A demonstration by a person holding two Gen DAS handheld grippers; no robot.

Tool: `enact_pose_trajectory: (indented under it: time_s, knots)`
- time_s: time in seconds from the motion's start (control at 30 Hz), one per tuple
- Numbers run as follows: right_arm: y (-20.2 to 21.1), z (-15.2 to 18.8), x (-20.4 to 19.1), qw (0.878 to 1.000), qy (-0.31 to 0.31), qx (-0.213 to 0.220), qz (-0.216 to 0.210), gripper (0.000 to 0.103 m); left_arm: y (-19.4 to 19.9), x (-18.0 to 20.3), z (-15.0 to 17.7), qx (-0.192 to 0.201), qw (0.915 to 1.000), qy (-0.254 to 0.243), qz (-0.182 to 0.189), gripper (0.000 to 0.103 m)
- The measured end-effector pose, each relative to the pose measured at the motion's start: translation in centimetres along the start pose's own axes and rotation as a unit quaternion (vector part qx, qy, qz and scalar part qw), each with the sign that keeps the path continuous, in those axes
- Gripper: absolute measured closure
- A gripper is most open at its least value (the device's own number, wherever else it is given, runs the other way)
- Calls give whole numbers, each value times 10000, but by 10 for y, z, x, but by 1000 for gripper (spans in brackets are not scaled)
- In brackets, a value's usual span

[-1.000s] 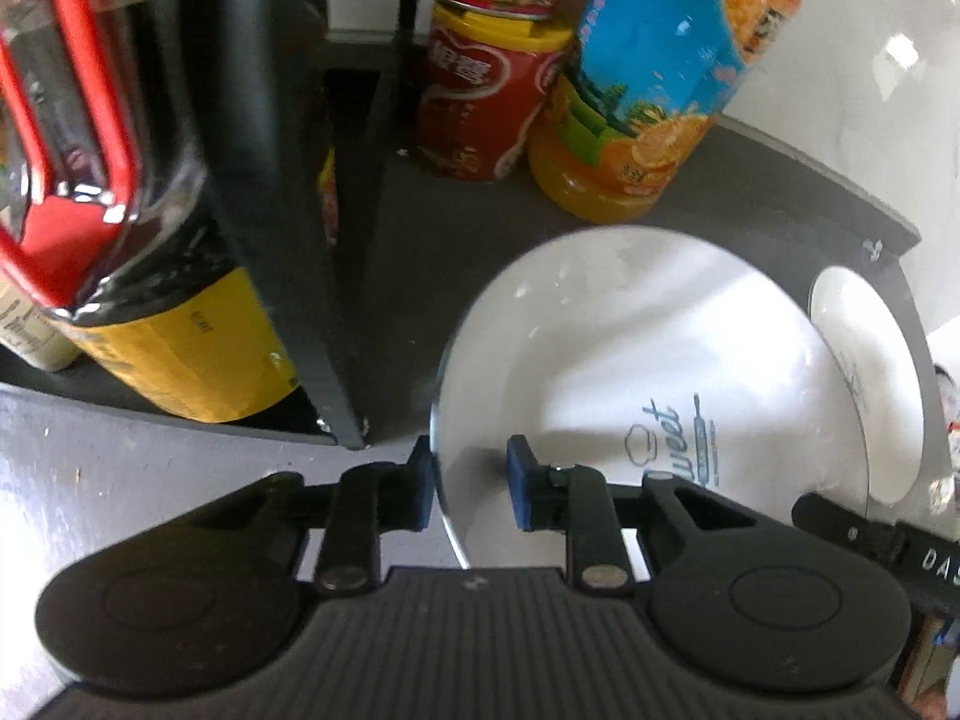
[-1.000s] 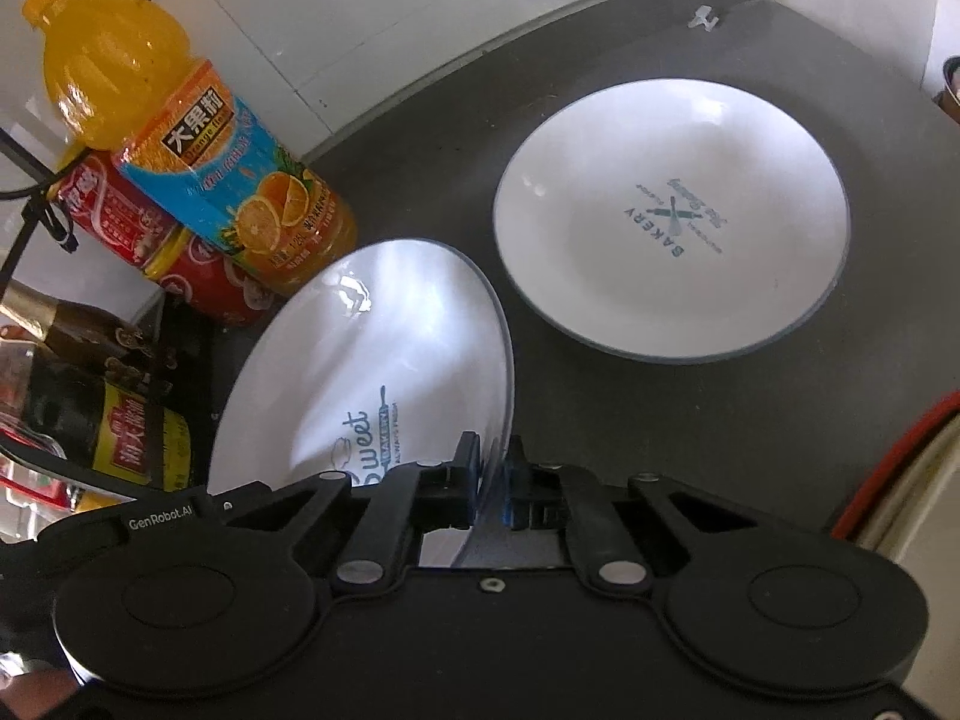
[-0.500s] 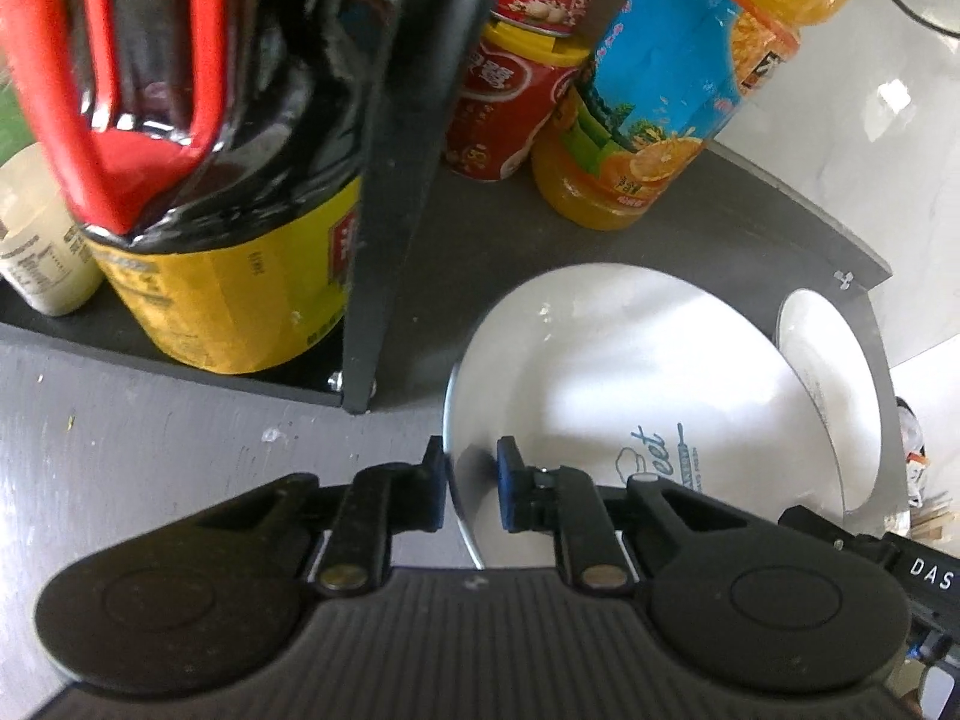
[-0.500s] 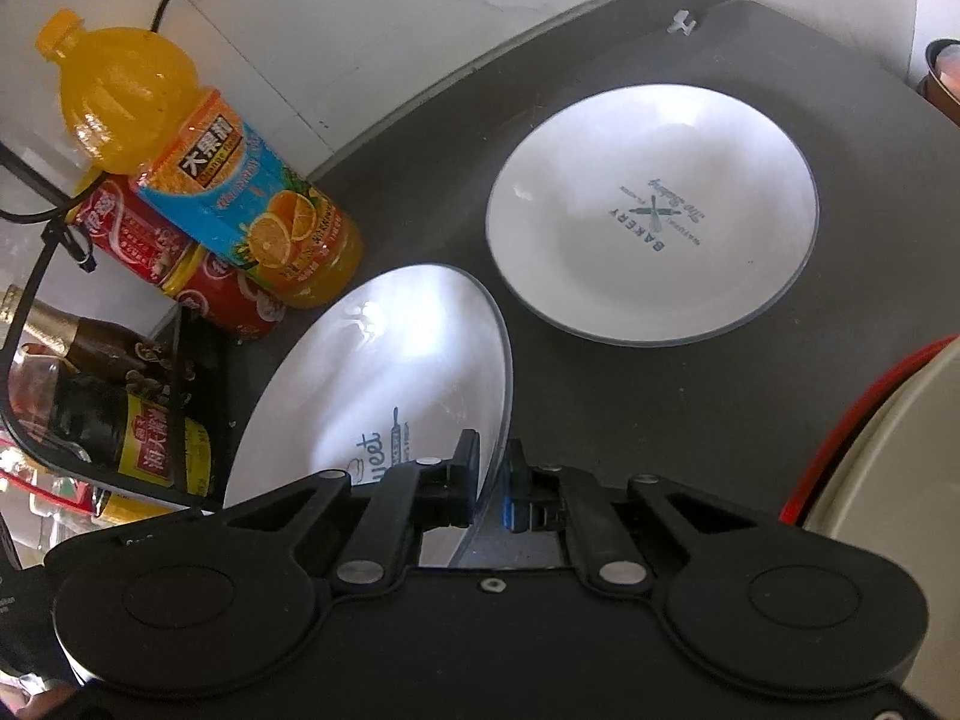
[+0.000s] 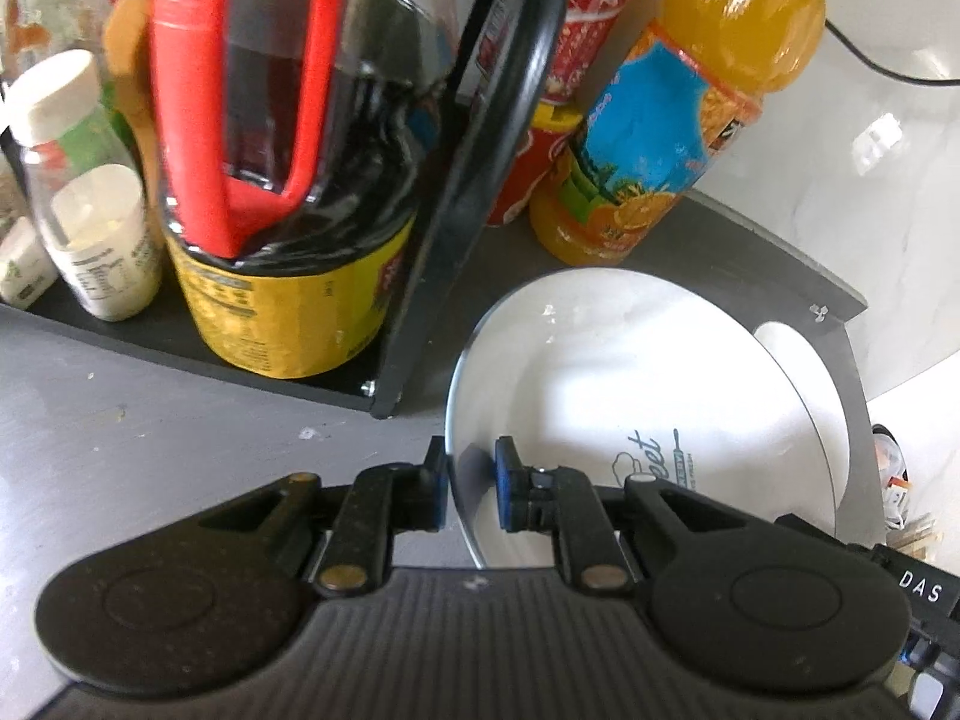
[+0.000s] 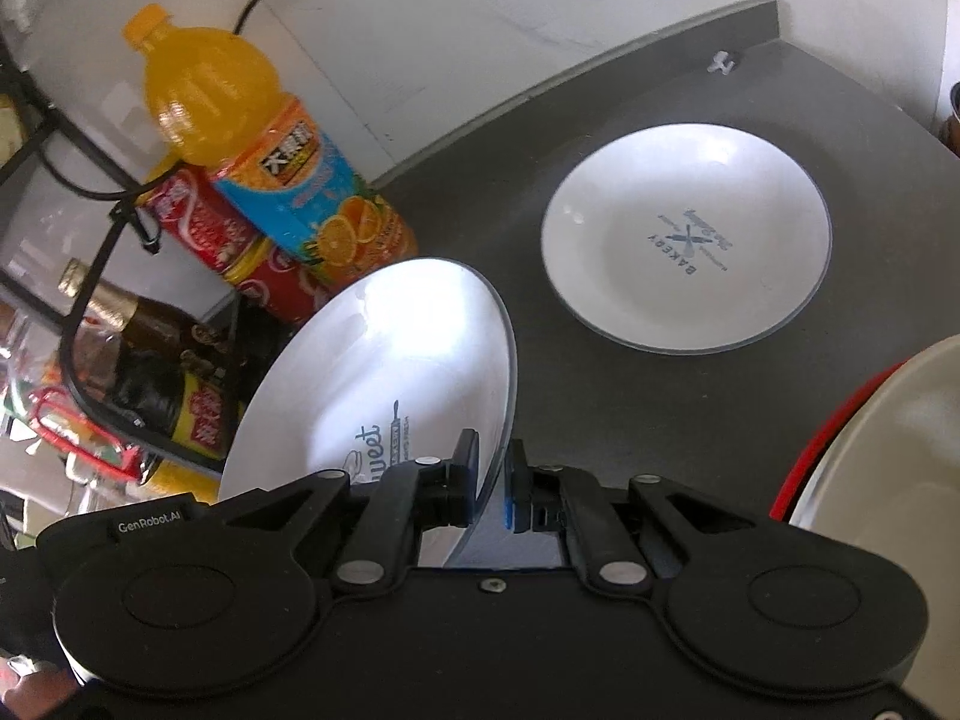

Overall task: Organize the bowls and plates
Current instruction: 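Lift the 'Sweet' plate on edge with both grippers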

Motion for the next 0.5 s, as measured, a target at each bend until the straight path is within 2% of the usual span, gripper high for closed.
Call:
enact_pose_trajectory:
  time_s: [0.5]
  knots:
    - [32, 18, -11, 9985, 436, 78, -329, 95, 50, -1, 17, 422, 9989, 158, -146, 90]
Point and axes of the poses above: each gripper's, at about its wrist camera, not at the fingertips, and y roughly against the way its jaws point, x to its right, z to its underside, the point moved 4 cm from there along -y, roughly the way its jaws point, and after that the axes turned 13 degrees about z, right-handed, at the moved point
